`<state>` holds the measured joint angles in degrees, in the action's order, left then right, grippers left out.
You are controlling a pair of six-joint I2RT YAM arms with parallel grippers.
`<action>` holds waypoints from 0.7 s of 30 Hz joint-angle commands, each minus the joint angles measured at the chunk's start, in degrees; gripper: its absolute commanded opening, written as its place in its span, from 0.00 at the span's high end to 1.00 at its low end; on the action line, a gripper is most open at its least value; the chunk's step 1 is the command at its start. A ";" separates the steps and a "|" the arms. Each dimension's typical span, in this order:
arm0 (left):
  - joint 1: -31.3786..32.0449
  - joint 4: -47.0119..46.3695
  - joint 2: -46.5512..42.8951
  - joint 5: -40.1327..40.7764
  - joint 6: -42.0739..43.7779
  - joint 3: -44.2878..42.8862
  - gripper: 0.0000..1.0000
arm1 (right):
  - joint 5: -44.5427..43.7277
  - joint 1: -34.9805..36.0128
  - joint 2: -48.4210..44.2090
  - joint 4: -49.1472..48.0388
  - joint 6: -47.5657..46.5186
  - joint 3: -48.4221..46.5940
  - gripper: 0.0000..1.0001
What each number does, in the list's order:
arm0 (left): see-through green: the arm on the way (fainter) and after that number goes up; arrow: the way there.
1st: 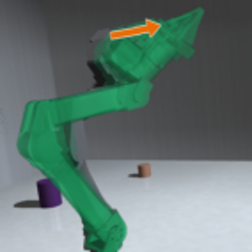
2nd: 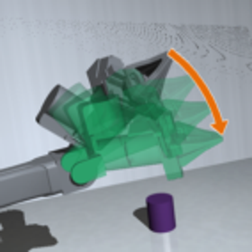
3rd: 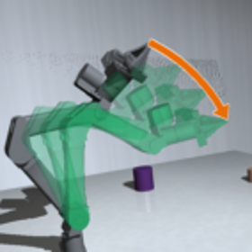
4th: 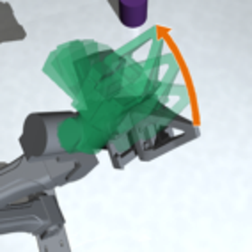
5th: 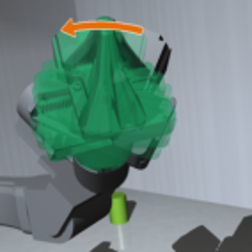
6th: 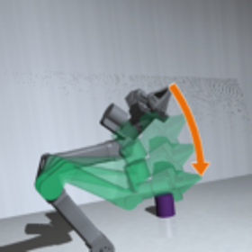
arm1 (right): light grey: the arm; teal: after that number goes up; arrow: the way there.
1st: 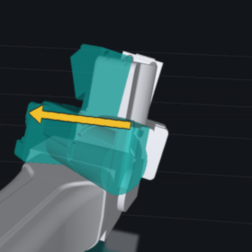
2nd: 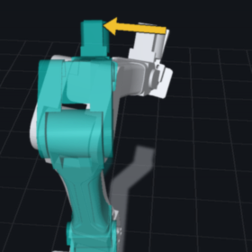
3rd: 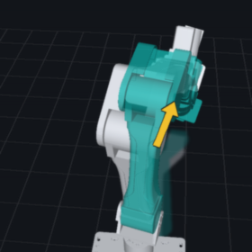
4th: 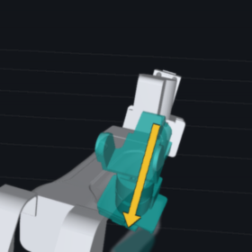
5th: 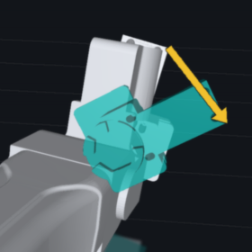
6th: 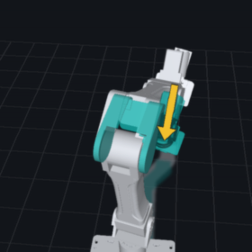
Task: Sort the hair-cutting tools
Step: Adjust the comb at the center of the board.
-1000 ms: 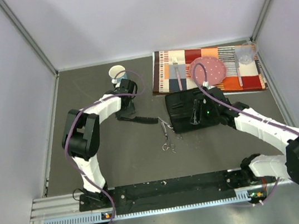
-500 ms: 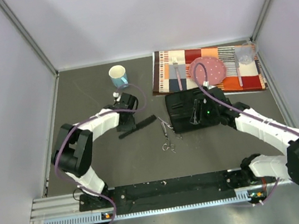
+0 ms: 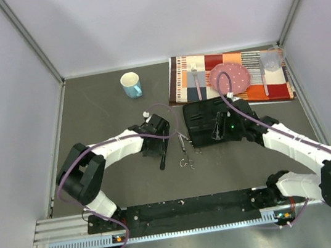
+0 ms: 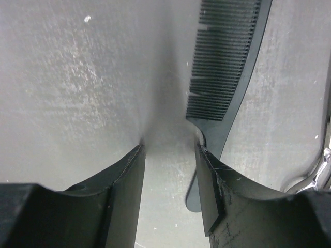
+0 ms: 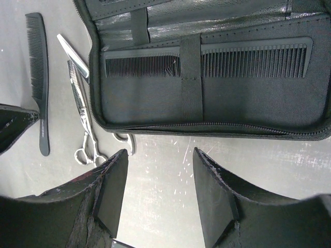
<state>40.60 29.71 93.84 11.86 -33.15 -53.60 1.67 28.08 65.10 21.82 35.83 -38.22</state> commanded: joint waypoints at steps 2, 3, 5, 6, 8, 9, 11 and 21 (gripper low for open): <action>0.80 7.73 -2.08 -1.13 -2.01 0.61 0.48 | 0.00 0.84 -1.91 -1.79 0.46 0.34 0.47; 0.88 7.73 -2.69 -1.57 -2.27 0.43 0.47 | 0.00 0.84 -1.91 -1.79 0.55 0.34 0.47; 1.41 7.55 -3.58 -2.54 -2.45 -0.10 0.43 | -0.09 0.84 -1.82 -1.70 0.64 0.42 0.47; 1.59 7.55 -3.58 -3.50 -2.36 -0.27 0.41 | -0.09 0.84 -1.73 -1.78 0.64 0.42 0.47; 2.38 7.11 -2.44 -4.38 -2.36 -0.97 0.39 | -0.18 0.84 -1.47 -1.79 0.82 0.42 0.47; 2.64 6.94 -1.91 -4.73 -2.27 -1.15 0.39 | -0.18 0.84 -1.29 -1.79 0.90 0.42 0.47; 2.99 6.76 -0.16 -5.52 -2.27 -1.85 0.39 | 0.00 0.84 -0.94 -1.79 0.90 0.25 0.47; 3.17 8.78 -4.89 -1.66 -5.61 -5.63 0.36 | -0.18 0.75 -0.76 -1.70 0.55 0.34 0.47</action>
<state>43.59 36.80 93.14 7.18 -36.29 -55.29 1.67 28.10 64.82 21.82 36.25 -38.22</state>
